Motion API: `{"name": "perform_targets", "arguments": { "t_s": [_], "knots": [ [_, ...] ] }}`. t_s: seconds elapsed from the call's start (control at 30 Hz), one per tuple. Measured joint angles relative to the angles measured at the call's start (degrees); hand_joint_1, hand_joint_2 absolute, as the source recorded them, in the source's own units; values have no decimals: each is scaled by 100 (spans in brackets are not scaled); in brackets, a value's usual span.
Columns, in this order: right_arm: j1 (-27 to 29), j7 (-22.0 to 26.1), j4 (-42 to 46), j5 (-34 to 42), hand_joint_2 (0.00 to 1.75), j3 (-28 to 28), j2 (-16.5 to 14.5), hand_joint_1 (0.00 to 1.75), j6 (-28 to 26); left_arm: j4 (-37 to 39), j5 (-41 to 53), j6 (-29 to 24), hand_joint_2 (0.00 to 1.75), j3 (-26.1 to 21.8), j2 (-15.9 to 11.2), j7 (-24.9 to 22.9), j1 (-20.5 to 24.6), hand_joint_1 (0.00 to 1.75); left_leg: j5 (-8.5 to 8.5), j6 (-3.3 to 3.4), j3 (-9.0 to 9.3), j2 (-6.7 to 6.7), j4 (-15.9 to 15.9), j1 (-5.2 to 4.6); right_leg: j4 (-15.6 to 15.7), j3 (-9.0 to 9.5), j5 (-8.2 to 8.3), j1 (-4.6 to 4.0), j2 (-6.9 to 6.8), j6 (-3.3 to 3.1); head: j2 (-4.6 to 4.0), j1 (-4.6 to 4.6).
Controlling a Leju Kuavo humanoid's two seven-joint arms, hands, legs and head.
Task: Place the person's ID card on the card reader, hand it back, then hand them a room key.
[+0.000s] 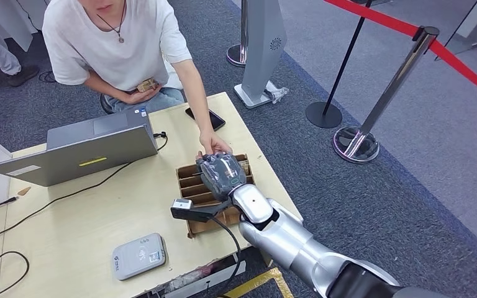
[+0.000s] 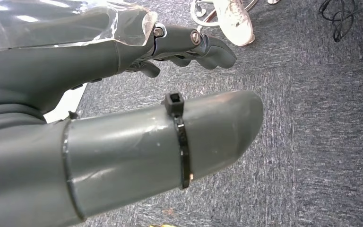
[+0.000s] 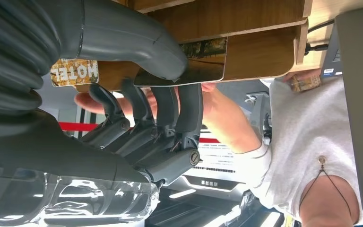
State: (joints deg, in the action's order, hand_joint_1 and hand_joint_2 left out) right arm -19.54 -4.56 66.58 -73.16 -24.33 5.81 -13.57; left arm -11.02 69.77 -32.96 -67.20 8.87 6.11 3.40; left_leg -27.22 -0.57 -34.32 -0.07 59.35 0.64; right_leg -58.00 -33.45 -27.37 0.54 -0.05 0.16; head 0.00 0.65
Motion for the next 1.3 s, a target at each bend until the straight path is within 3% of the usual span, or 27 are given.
{"name": "perform_targets", "arguments": {
  "t_s": [0.7,1.3],
  "knots": [
    [-5,102,128,1,175,0,63,175,-145,0,-16,-11,0,-5,0,63,-1,0,0,0,0,0,0,0,0,0,0,0,0,0,0,0],
    [-19,633,1348,408,175,198,342,175,-559,0,-18,-31,0,-47,0,58,-3,0,0,0,0,-1,1,0,0,0,0,0,0,0,0,0]
  ]
}}
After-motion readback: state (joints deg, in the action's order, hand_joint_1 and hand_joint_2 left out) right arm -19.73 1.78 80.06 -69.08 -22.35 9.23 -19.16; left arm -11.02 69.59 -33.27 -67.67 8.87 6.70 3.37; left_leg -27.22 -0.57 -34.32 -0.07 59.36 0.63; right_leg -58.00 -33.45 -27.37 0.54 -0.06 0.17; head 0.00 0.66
